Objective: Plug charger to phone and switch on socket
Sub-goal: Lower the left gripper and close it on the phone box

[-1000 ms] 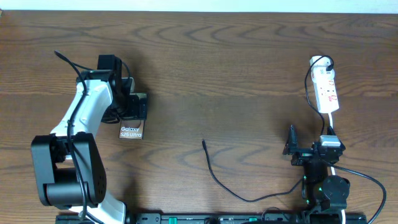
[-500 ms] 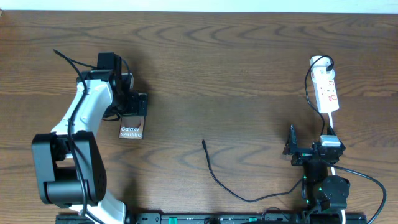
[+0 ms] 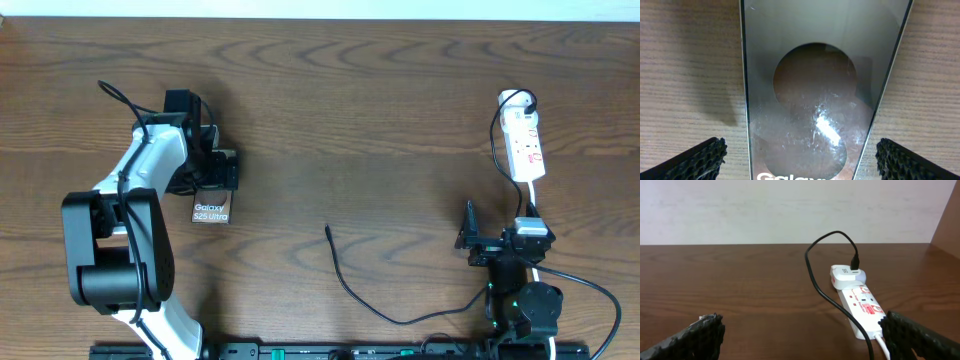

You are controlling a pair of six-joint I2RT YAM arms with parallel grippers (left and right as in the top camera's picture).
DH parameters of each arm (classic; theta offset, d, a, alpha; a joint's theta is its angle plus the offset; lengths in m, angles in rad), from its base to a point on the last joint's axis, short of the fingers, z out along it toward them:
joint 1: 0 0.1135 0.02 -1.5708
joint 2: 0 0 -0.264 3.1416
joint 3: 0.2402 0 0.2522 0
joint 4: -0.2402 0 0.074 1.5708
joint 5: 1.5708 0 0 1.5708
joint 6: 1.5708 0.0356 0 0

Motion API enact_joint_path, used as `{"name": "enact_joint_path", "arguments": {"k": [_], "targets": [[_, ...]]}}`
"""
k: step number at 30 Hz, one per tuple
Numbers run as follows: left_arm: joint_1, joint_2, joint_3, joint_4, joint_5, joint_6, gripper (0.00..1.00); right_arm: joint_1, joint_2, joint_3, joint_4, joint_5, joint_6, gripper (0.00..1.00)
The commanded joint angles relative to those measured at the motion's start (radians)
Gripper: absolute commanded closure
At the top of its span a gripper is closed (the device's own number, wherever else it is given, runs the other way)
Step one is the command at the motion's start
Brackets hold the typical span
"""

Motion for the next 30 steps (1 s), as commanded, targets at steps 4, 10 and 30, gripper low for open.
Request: {"name": "enact_joint_path", "arguments": {"k": [4,10,30], "targets": [[0.003,0.011,0.007,0.02,-0.01,0.009,0.02,0.006,-0.004,-0.001,-0.004,0.008,-0.014,0.01],[0.002,0.011,-0.013,0.033,-0.01,0.026,0.02,0.006,-0.004,-0.001,-0.004,0.008,-0.014,0.01],[0.002,0.011,-0.016,0.04,-0.009,0.029,0.02,0.006,-0.004,-0.001,-0.003,0.008,-0.014,0.01]]}}
